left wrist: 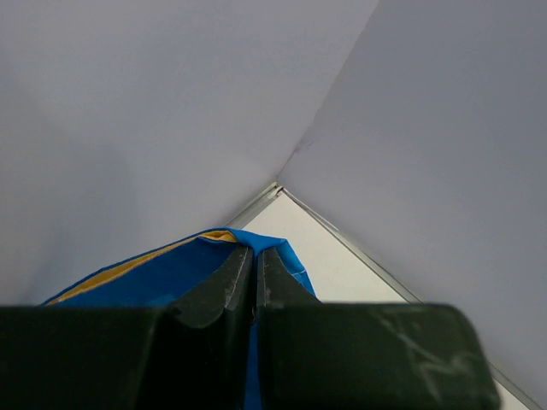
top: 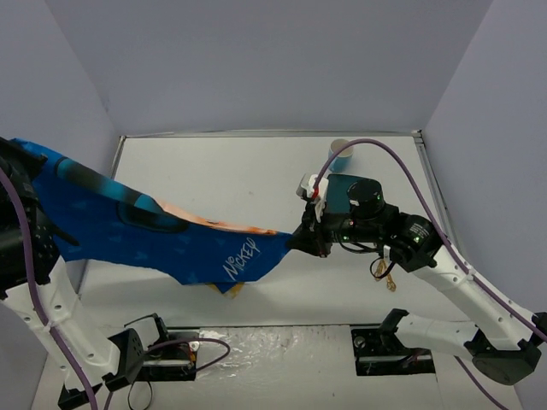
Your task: Set the dinner table for one person
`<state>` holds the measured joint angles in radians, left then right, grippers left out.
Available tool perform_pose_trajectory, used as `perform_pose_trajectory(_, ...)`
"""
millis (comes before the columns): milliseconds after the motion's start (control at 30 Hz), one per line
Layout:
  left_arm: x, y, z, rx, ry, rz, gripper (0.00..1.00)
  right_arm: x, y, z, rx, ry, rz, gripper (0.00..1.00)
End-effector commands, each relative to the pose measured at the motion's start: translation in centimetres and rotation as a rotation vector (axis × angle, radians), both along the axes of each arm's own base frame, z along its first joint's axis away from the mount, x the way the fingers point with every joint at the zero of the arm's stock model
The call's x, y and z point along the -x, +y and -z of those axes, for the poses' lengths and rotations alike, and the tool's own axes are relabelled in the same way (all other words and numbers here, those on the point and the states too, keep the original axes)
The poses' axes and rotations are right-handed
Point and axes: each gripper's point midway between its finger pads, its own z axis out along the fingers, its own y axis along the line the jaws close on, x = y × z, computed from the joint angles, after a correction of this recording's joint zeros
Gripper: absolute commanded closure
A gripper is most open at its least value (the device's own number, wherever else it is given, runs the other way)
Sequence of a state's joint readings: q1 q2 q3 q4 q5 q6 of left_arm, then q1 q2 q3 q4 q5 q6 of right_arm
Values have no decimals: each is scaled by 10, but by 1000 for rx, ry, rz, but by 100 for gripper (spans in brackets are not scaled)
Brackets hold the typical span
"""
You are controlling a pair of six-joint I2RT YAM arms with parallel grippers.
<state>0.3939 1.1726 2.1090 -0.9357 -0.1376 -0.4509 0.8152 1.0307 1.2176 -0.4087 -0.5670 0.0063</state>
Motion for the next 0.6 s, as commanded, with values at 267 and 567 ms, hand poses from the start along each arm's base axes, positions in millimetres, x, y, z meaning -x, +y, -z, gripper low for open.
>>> perform_pose_trajectory(267, -83, 13, -32, -34, -85, 118, 100, -60, -5, -48, -16, -142, 285, 100)
perform_pose_trajectory(567, -93, -10, -52, 25, -189, 242, 100, -77, -23, -93, -71, -236, 421, 100)
